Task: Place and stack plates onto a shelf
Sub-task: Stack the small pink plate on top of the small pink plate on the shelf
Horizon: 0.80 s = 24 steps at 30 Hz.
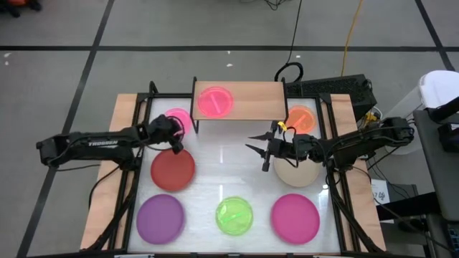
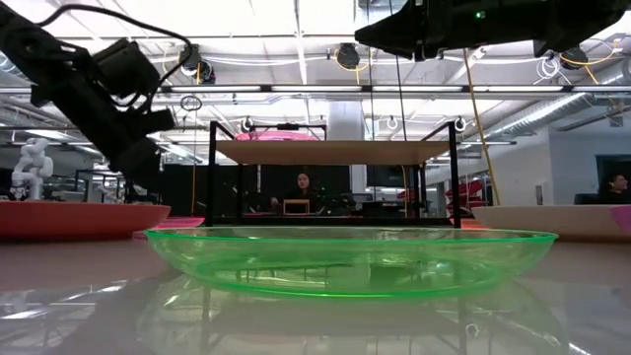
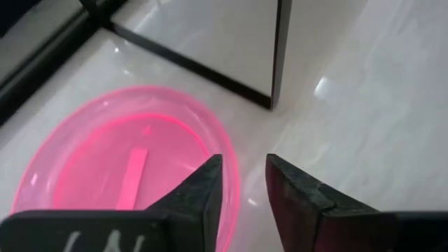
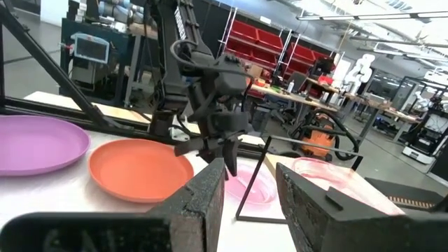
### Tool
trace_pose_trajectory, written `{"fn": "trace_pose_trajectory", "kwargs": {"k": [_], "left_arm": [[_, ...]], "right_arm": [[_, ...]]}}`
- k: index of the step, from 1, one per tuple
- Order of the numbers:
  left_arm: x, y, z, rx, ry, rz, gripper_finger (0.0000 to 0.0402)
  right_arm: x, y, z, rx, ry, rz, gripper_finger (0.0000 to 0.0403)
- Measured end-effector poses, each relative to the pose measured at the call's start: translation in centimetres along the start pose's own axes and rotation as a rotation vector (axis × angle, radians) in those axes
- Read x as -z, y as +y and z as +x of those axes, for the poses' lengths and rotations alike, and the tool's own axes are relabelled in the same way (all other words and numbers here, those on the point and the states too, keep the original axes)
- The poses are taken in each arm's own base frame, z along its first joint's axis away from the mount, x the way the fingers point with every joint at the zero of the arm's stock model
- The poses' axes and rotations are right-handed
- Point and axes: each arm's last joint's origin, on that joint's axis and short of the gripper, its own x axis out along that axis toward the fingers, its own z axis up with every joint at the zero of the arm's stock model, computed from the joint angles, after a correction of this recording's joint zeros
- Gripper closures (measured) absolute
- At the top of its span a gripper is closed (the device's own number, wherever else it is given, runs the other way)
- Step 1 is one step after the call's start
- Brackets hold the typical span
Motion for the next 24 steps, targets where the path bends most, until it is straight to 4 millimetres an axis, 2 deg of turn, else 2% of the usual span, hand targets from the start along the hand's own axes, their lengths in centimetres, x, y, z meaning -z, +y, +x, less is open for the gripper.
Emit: {"fn": "trace_pose_trajectory", "kwargs": {"k": [10,18,24], "left_arm": [[0.9,-0.3,1.6,-0.002,0.114,0.016,0.0276],[1.3,0.0,2.1,-0.121,0.159,0.04,0.0276],[1.7,0.0,2.6,-0.132,0.194,0.05,0.0277]], "right_arm": [[0.0,0.0,0.0,0.0,0.0,0.0,0.0291],[0.0,0.0,0.0,0.0,0.0,0.0,0.0291],[0.0,0.0,0.0,0.0,0.0,0.0,0.0291]]}}
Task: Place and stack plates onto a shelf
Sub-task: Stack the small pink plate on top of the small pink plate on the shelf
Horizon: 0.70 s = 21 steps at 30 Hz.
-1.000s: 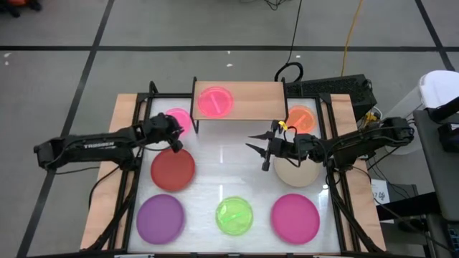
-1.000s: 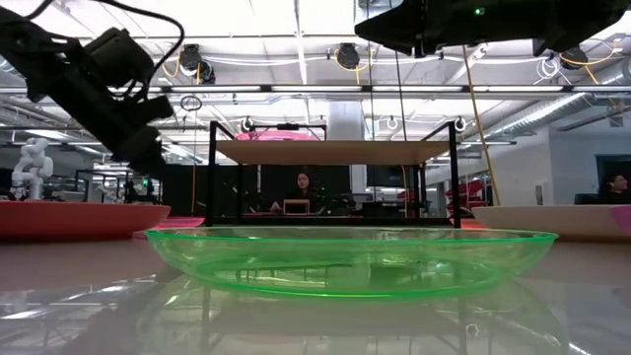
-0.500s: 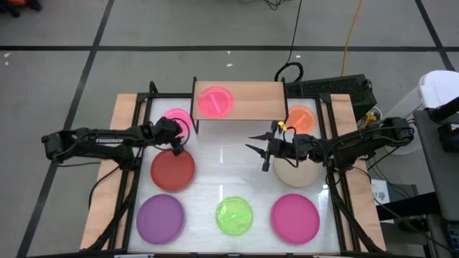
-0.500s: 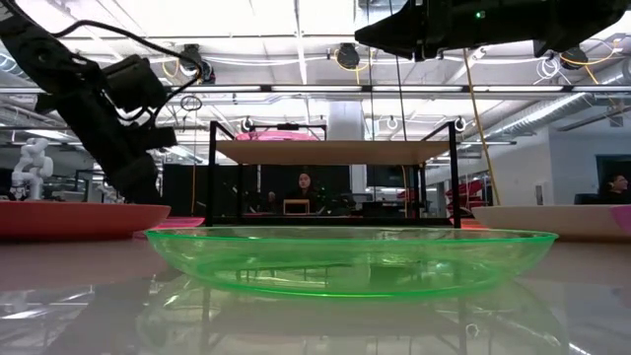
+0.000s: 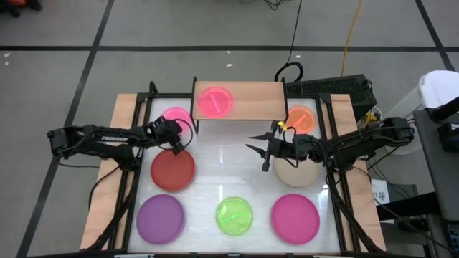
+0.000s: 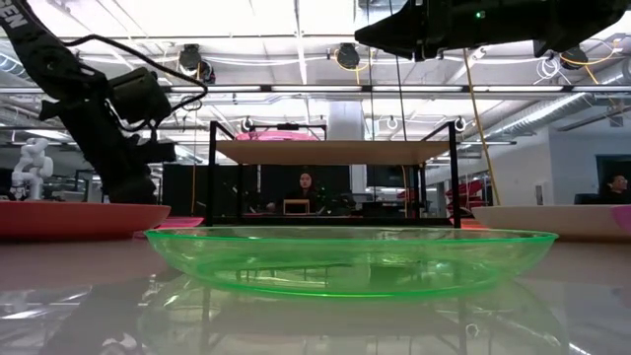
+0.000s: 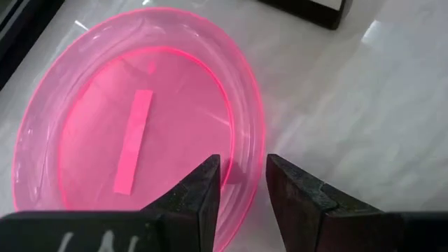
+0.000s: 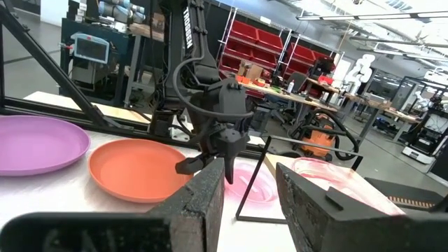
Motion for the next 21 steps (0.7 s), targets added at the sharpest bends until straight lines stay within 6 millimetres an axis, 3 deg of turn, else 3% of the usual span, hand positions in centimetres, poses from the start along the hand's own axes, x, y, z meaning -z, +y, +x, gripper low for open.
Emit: {"fn": "trace_pose_trajectory", "kwargs": {"k": [4,12,21], "left_arm": [[0.0,-0.1,0.2,0.0,0.012,-0.03,0.0292],[-0.2,-0.1,0.3,-0.004,-0.01,-0.065,0.039],[-1.2,0.0,-0.5,-0.002,-0.098,-0.14,0.0398]], "right_arm": [[0.0,0.0,0.0,0.0,0.0,0.0,0.0291],[0.0,0.0,0.0,0.0,0.0,0.0,0.0291],[0.0,0.0,0.0,0.0,0.0,0.0,0.0291]]}}
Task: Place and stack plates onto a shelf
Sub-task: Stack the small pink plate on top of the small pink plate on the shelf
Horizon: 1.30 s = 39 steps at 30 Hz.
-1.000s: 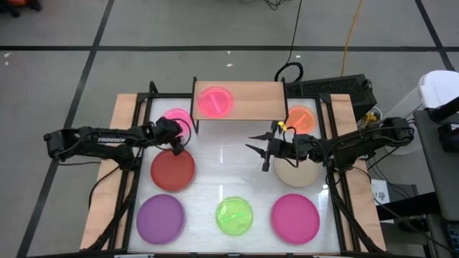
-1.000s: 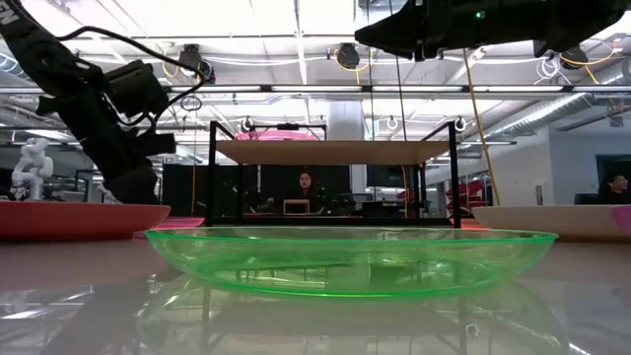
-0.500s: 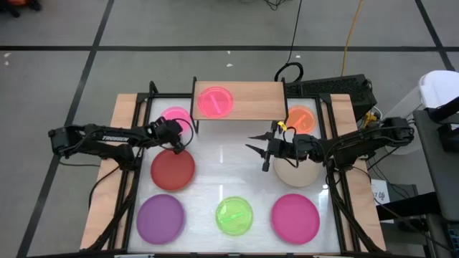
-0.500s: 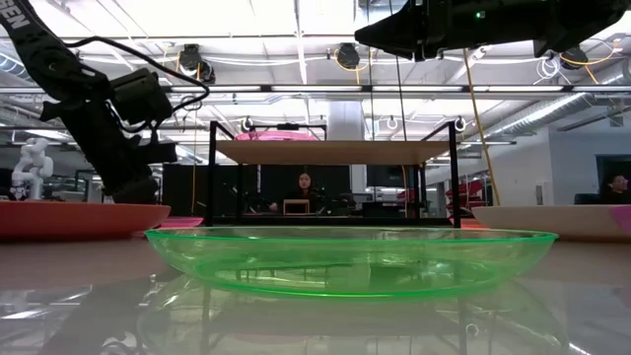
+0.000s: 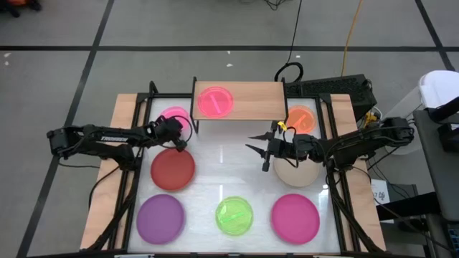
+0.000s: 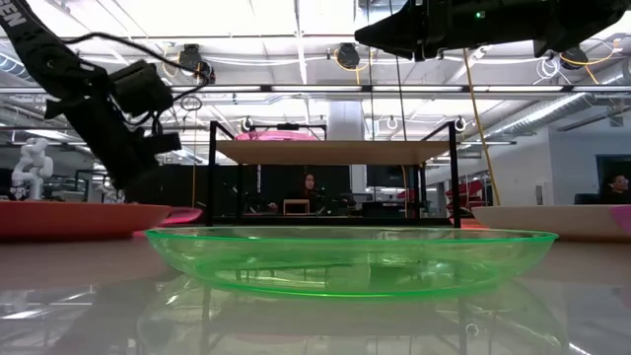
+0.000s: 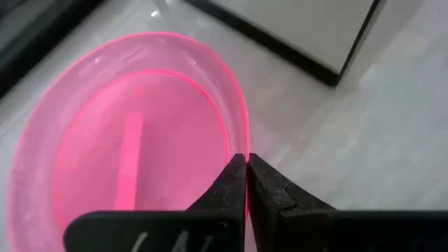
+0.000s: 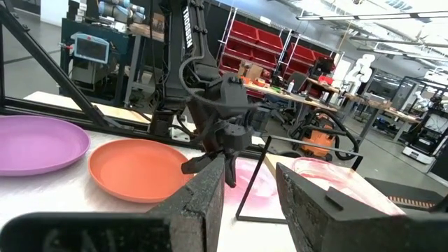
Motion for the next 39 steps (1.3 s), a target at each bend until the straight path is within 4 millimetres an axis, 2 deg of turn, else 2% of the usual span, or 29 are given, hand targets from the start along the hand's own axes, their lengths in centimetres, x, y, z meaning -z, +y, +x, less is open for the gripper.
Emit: {"fn": "trace_pose_trajectory", "kwargs": {"k": [9,13,20,26,31,39], "left_arm": [[-3.9,1.2,-4.2,-0.22,-0.131,-0.065,0.04],[-5.5,1.9,-6.3,-0.263,-0.217,-0.088,0.04],[-9.4,2.5,-10.4,-0.22,-0.446,-0.136,0.0401],[-13.0,1.4,-12.8,-0.094,-0.649,-0.039,0.0401],[-15.5,-0.8,-12.5,-0.061,-0.627,0.087,0.0401],[-19.0,-5.1,-8.8,-0.058,-0.512,0.338,0.0401]], "right_arm": [[0.0,0.0,0.0,-0.002,0.006,0.031,0.0291],[0.0,0.0,0.0,-0.001,0.005,0.042,0.0291],[-0.1,0.0,0.0,0.001,-0.006,0.046,0.0291],[-0.2,0.0,0.0,0.004,-0.015,0.048,0.0291],[-0.2,-0.1,0.0,0.006,-0.021,0.036,0.0291],[-0.4,-0.2,0.0,0.015,-0.039,0.001,0.0291]]}}
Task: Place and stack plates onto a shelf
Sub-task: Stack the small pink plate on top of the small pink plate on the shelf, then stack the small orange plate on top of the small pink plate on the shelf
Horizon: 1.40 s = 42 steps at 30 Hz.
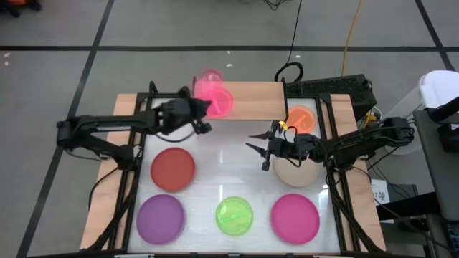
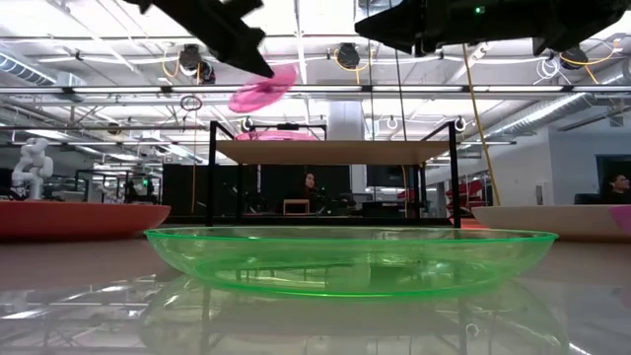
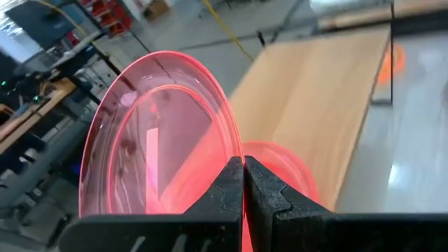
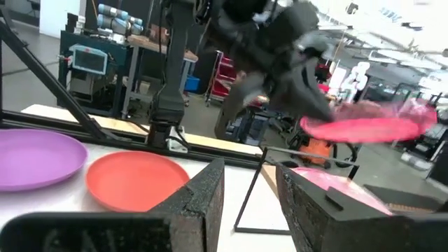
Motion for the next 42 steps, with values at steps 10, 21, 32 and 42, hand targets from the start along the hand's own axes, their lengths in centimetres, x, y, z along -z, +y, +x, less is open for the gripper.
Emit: {"fn": "trace_pose_trajectory", "kwargs": {"k": [10,21,32,42], "left_arm": [[1.6,-2.8,4.0,0.042,0.166,0.172,0.0372],[0.7,-2.3,2.8,0.005,0.13,0.116,0.0241],[-1.4,0.1,-4.6,0.095,-0.058,-0.078,0.0232],[4.3,0.0,-7.9,0.159,-0.34,-0.327,0.0232]], "right_arm": [[-0.9,-0.2,-1.0,0.121,0.031,-0.034,0.0291],[-1.1,-0.2,-1.3,0.127,0.041,-0.012,0.0291],[-1.3,-1.8,-4.4,0.32,0.35,-0.033,0.0291],[-0.5,-2.8,-9.0,0.203,0.695,0.108,0.0291]]}}
